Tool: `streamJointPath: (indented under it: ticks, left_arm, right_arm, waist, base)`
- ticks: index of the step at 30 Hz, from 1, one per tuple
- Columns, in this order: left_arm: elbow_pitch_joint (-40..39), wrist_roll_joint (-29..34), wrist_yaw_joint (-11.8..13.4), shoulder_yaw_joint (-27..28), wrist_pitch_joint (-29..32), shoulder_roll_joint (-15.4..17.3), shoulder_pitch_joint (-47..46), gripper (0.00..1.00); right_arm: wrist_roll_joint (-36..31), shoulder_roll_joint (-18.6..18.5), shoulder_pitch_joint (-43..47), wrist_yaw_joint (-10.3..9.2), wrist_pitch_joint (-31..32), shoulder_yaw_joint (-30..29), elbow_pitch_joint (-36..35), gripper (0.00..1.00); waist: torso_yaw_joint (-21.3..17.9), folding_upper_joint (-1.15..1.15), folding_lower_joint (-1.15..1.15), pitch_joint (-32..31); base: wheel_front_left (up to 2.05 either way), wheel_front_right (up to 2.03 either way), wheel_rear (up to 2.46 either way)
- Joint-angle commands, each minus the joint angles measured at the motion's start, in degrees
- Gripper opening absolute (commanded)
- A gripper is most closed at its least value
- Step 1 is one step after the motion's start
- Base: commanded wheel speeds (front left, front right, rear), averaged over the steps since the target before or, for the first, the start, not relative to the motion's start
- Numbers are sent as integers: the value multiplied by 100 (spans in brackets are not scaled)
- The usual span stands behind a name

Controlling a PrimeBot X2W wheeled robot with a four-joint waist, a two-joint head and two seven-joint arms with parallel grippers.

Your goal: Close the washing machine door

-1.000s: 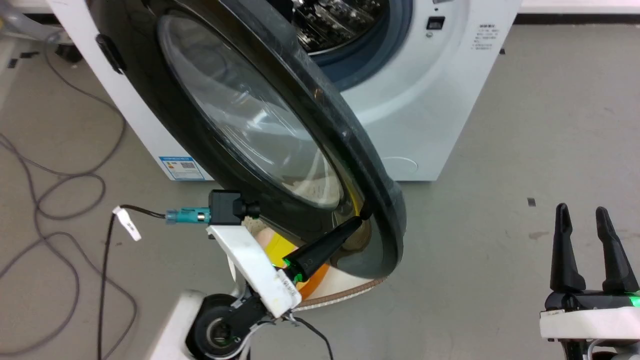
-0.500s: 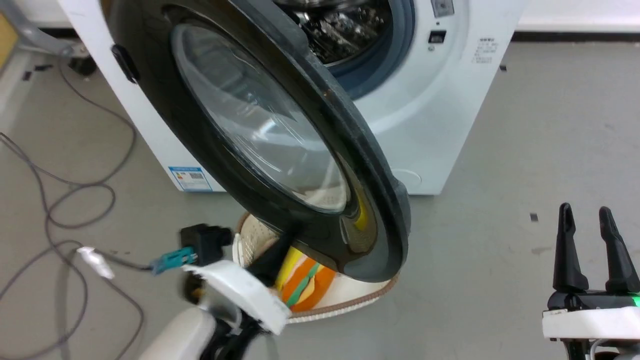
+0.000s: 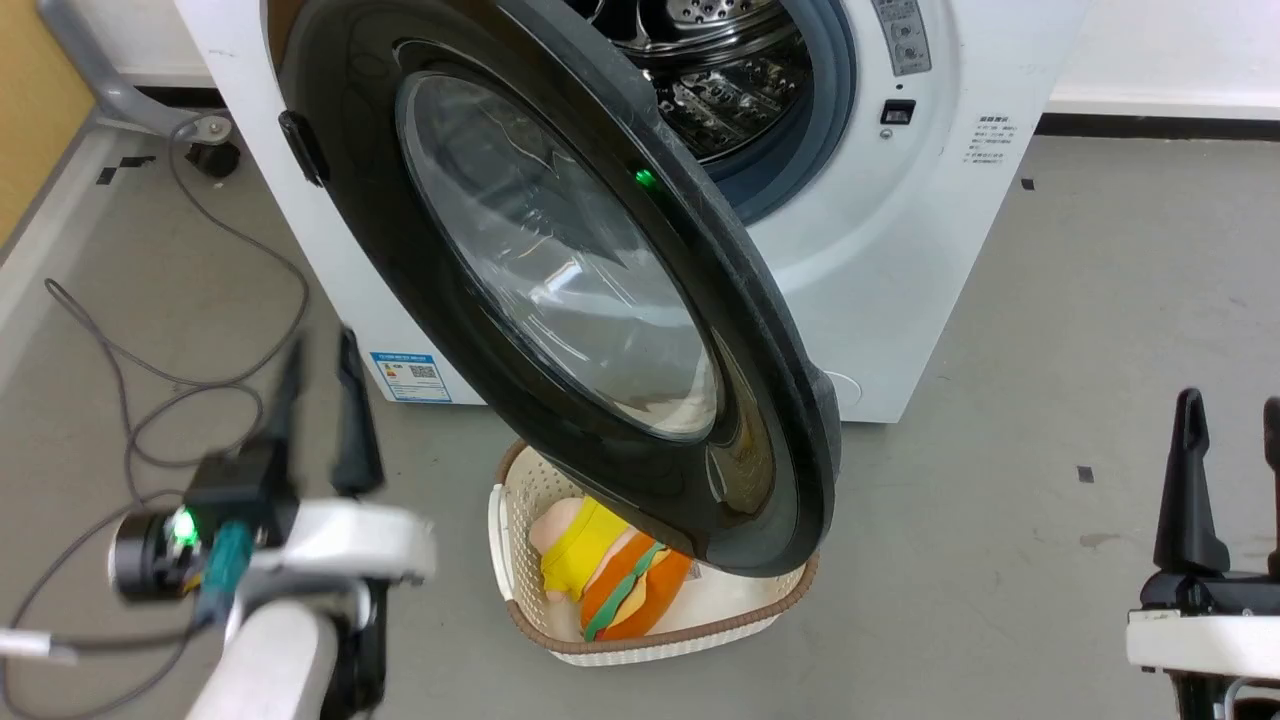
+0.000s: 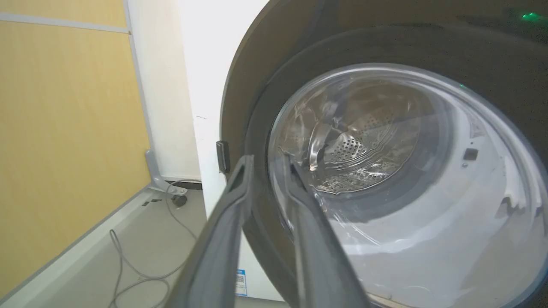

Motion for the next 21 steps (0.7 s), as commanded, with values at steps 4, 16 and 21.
streamJointPath:
  ticks: [4, 16, 21]
  left_arm:
    - [-327, 624, 299, 451, -24, -174, 660, 100]
    - [-325, 1228, -13, 1049, -24, -547, 1321, 100]
    - [-318, 1415, -140, 1216, -24, -685, 1412, 100]
  right_arm:
    - [29, 10, -199, 5, -26, 167, -196, 100]
    - [524, 10, -1169, 5, -26, 876, -952, 0]
    - [849, 4, -1633, 5, -26, 1881, -1373, 0]
  waist:
    - [56, 0, 1, -59]
    - [210, 0, 1, -229]
    - [283, 0, 1, -257]
  base:
    - [0, 0, 0]
    - [0, 0, 0]
    - [0, 0, 0]
